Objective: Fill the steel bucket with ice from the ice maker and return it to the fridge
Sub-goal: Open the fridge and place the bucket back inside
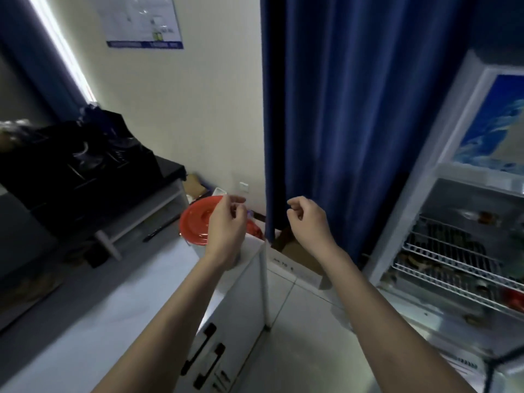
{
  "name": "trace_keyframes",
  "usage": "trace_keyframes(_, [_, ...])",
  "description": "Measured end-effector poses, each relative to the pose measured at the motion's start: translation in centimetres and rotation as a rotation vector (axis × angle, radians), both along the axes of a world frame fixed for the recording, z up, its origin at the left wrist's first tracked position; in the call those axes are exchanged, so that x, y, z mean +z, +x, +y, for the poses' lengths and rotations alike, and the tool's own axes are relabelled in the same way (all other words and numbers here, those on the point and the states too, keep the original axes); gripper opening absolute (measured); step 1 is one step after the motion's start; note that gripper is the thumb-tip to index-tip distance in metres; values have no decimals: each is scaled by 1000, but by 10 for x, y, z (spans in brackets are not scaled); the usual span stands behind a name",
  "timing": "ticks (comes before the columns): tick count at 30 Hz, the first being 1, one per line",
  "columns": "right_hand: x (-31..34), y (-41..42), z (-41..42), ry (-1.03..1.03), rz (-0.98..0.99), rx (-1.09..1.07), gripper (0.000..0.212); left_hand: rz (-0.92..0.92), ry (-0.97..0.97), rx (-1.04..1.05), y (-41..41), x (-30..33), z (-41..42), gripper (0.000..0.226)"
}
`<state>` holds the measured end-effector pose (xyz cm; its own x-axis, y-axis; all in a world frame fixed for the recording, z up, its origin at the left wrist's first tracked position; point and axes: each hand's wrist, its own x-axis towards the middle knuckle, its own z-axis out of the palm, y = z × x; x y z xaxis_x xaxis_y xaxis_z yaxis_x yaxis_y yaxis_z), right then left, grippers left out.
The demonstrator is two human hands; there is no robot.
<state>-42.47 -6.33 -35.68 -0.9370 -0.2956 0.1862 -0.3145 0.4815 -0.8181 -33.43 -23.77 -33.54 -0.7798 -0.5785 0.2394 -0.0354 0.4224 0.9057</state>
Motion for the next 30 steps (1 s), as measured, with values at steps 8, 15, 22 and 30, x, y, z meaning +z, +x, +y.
trace_keyframes(8, [-24, -18, -111, -44, -82, 20, 18, -57, 4, 186, -2, -30, -116, 18])
trace_keyframes(15, [-67, -41, -151, 5, -163, -24, 23, -177, 195, 283, -16, -76, -178, 38])
trace_keyframes(22, [-87, -59, -164, -94, -437, -35, 36, -326, 411, 241, -44, -113, -212, 72])
trace_keyframes(30, [-115, -70, -169, -160, -629, 13, 24, -350, 469, 122, -49, -117, -213, 25])
